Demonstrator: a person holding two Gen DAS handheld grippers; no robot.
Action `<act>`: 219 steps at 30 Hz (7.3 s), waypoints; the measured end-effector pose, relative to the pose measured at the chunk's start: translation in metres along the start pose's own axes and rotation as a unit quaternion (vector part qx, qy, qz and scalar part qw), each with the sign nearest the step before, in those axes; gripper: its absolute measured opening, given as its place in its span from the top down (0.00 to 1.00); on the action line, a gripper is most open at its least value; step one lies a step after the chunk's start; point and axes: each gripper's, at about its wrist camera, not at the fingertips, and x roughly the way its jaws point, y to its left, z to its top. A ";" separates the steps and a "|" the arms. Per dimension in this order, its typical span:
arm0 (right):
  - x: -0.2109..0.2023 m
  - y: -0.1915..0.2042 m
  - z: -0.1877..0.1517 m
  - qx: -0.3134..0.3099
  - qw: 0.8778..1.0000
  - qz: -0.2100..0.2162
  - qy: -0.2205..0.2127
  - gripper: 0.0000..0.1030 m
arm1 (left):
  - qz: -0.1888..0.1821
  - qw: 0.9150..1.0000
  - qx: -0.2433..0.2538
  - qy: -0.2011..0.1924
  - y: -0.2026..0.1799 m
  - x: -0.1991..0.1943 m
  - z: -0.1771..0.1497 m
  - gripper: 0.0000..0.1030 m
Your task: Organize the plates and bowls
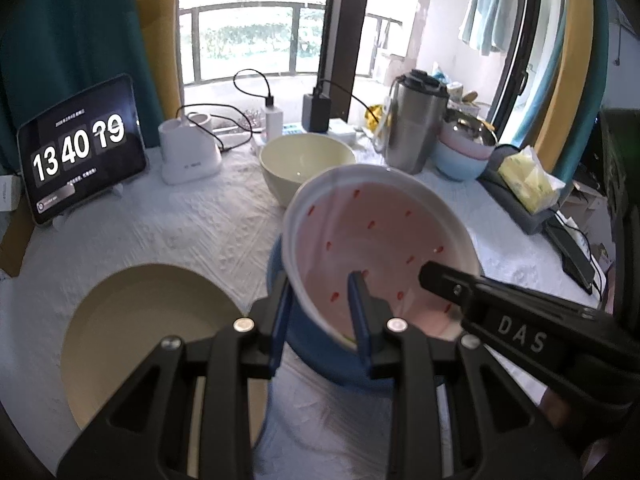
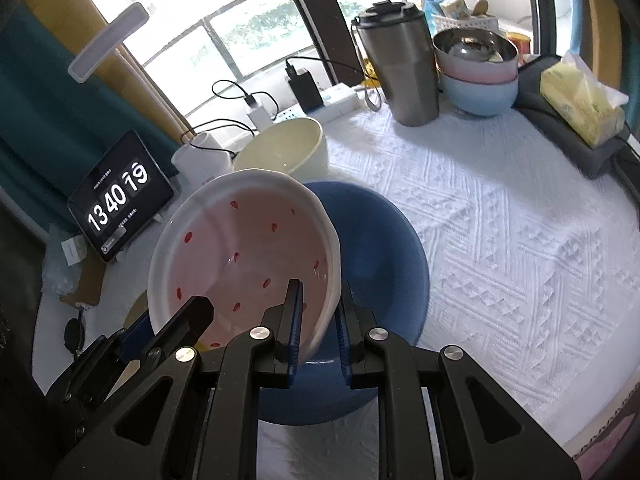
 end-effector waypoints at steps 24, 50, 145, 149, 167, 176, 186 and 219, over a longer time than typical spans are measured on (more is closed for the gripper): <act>0.014 -0.013 0.002 -0.004 0.999 -0.029 0.022 0.83 | -0.008 0.999 0.013 0.048 -0.008 0.029 -0.006 0.69; -0.021 0.003 0.012 -0.048 0.997 -0.040 -0.042 0.70 | 0.012 1.000 0.003 -0.013 0.005 -0.012 0.014 0.62; 0.181 0.004 0.157 -0.177 0.975 0.059 0.119 0.69 | 0.040 0.991 0.014 0.127 0.053 0.193 0.121 0.63; 0.185 0.006 0.155 -0.179 0.974 0.071 0.123 0.73 | 0.031 0.992 0.026 0.118 0.048 0.194 0.120 0.74; 0.165 0.014 0.158 -0.203 0.974 0.044 0.089 0.87 | 0.034 0.995 0.042 0.082 0.042 0.165 0.128 0.81; 0.136 0.019 0.165 -0.207 0.977 0.025 0.043 0.90 | 0.036 0.997 0.048 0.051 0.023 0.144 0.136 0.81; 0.104 0.021 0.162 -0.197 0.980 0.030 0.028 0.90 | 0.035 0.998 0.044 0.023 0.015 0.113 0.138 0.81; 0.003 0.024 0.120 -0.183 0.982 0.036 -0.008 0.90 | 0.027 0.998 0.052 -0.026 -0.011 0.013 0.108 0.81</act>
